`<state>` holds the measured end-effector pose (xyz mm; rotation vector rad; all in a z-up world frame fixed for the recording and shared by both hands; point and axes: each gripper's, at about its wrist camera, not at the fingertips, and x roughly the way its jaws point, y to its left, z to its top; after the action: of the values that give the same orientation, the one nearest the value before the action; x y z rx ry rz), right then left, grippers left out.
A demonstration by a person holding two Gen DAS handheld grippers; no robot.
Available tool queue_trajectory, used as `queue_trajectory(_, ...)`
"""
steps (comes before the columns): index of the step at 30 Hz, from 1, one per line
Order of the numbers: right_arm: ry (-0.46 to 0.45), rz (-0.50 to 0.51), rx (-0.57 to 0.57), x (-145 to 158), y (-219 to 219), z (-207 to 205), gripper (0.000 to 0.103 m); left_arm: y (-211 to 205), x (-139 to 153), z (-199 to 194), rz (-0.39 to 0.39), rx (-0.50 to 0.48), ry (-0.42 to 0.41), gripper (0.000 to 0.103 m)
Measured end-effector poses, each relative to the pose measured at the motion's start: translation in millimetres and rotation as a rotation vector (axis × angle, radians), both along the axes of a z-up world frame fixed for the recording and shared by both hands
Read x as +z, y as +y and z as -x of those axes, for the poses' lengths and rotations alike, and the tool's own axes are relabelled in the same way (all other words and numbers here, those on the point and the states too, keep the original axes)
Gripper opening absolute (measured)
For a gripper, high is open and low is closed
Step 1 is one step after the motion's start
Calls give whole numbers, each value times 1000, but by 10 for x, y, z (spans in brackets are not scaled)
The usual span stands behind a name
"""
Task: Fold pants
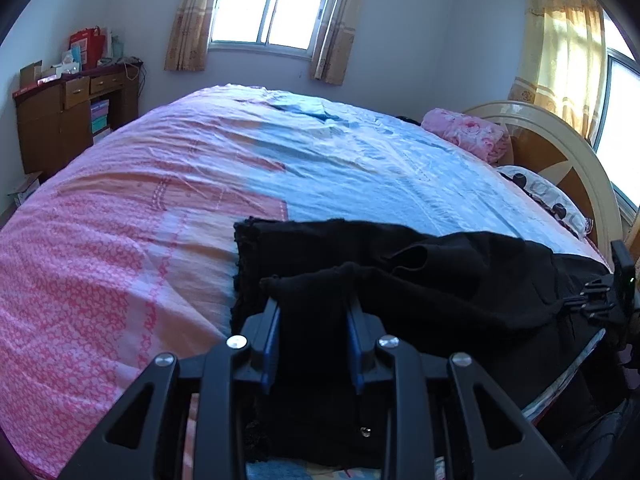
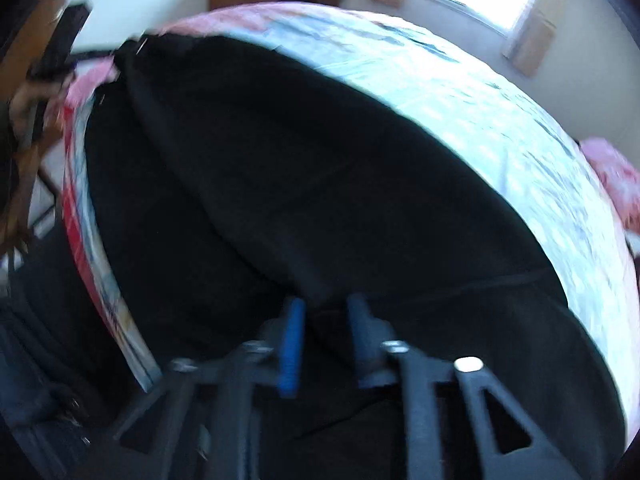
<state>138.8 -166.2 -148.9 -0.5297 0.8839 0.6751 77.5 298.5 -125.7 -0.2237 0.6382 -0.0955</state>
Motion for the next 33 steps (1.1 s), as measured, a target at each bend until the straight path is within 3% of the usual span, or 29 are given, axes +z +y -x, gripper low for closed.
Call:
queue_trajectory(7,-2,-29,59,326,-133,442,3,54,98,192,-10,-33,-22,29)
queue_trajectory(12,63,3,111,185,-100,533,3,77,-104,288,8,-33,15,30)
queue_trajectory(22,142,0,139,25,-34,534,3,139,-258,480,43,-23,-9,34)
queue_trajectory(23,151,11,138,-15,-24,523,3,136,-266,473,34,-18,-12,36)
queue_trajectory(25,159,32,128,-73,7,517,4,132,-275,472,-4,4,-4,58)
queue_trajectory(26,157,32,124,-79,14,513,5,135,-275,475,-38,17,1,63)
queue_trajectory(28,164,24,118,-86,16,507,5,155,-274,484,-98,37,14,89)
queue_trajectory(31,158,23,122,-66,4,520,6,184,-274,508,-161,17,27,100)
queue_trajectory(33,158,27,125,-64,4,529,7,174,-292,509,-202,0,39,101)
